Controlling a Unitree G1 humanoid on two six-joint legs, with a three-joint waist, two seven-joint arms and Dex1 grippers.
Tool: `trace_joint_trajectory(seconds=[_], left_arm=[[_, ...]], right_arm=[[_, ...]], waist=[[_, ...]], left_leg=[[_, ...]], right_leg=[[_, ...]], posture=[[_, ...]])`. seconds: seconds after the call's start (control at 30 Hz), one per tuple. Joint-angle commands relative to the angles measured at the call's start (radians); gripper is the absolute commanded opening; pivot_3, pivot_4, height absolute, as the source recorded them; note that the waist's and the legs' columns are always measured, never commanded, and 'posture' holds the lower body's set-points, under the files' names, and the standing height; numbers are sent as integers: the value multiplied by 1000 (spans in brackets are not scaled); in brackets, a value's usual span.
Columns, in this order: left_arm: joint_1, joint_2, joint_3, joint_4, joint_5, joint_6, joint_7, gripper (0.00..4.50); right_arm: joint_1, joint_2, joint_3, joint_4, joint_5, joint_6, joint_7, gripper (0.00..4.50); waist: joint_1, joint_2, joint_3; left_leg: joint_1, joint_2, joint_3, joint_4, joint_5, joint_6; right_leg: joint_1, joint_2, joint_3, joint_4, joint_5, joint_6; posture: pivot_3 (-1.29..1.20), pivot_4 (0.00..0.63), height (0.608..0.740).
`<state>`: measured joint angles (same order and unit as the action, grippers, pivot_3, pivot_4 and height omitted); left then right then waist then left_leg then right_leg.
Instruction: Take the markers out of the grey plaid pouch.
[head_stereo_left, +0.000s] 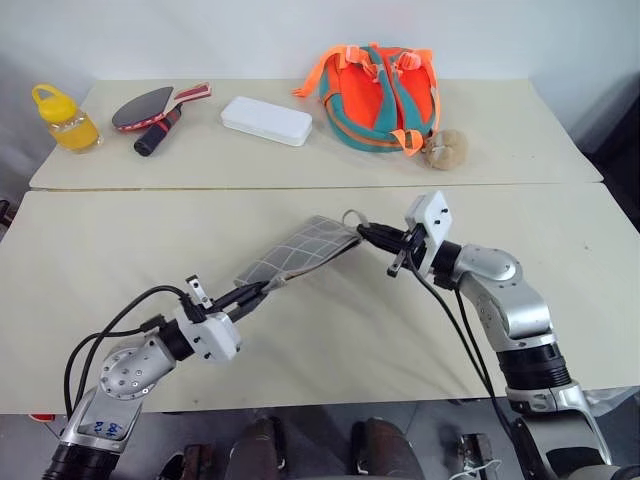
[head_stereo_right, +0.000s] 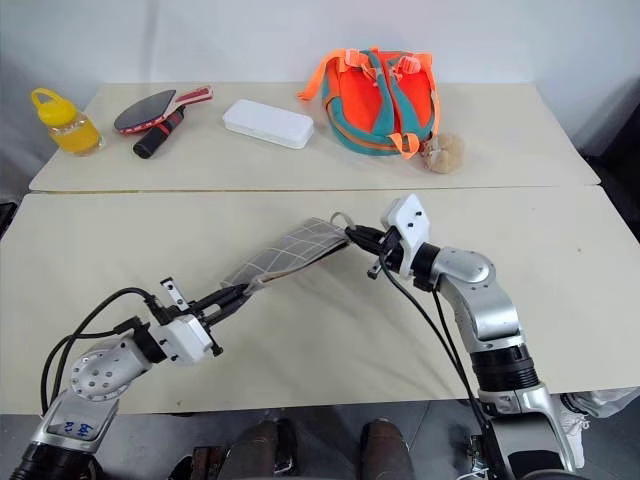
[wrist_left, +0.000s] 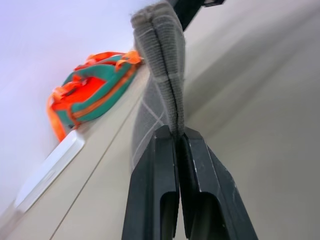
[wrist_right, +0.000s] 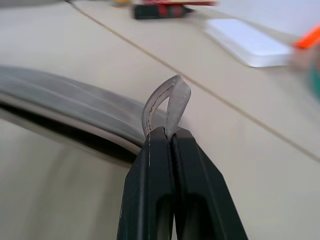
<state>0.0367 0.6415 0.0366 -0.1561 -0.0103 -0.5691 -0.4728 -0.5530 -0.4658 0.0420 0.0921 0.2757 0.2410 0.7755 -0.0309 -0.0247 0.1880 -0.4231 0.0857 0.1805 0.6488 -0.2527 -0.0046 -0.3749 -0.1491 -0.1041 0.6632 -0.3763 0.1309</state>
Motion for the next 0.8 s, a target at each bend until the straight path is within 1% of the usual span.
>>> trace_joint_trajectory(seconds=[0.03,0.1,0.2,0.23,0.27,0.33,0.43,0.6,0.7,0.8], left_arm=[[8,-5,39,-28,-56,8,-8,0],[0,-18,34,-33,-80,27,-15,0],[-14,-35,13,-45,-105,58,-32,0],[-18,-40,8,-46,-103,62,-35,0],[-22,-46,5,-47,-103,65,-39,0],[-28,-53,2,-48,-102,70,-45,0],[-32,-62,5,-48,-111,79,-55,0],[-32,-65,12,-44,-122,85,-74,0],[-34,-69,11,-48,-129,90,-80,0],[-44,-75,5,-48,-131,93,-90,0]], right_arm=[[-30,-37,-58,54,-35,-68,-29,21],[-34,-30,-63,45,-17,-65,-22,21],[-29,-13,-74,-17,78,1,31,21],[-26,-14,-77,-35,105,21,48,444],[-21,-18,-80,-52,127,43,63,634],[-15,-29,-97,-79,171,97,80,1280],[-8,-73,-110,-100,167,122,92,2299],[-39,-129,-150,-126,162,99,99,2299],[-89,-136,-181,-121,164,89,77,2299],[-125,-126,-165,-179,193,102,104,2299]], waist=[[-1,0,0],[-2,0,0],[-1,0,0],[1,0,0],[1,0,0],[1,0,0],[2,0,0],[0,0,0],[-3,0,0],[-2,0,0]], left_leg=[[0,0,0,0,0,0],[0,0,0,0,0,0],[0,0,0,0,0,0],[0,0,0,0,0,0],[0,0,0,0,0,0],[0,0,0,0,0,0],[0,0,0,0,0,0],[0,0,0,0,0,0],[0,0,0,0,0,0],[0,0,0,0,0,0]], right_leg=[[0,0,0,0,0,0],[0,0,0,0,0,0],[0,0,0,0,0,0],[0,0,0,0,0,0],[0,0,0,0,0,0],[0,0,0,0,0,0],[0,0,0,0,0,0],[0,0,0,0,0,0],[0,0,0,0,0,0],[0,0,0,0,0,0]], posture=[[0,150,740],[0,150,740],[0,150,740],[0,150,740],[0,150,740],[0,150,740],[0,150,740],[0,150,740],[0,150,740],[0,150,740]])
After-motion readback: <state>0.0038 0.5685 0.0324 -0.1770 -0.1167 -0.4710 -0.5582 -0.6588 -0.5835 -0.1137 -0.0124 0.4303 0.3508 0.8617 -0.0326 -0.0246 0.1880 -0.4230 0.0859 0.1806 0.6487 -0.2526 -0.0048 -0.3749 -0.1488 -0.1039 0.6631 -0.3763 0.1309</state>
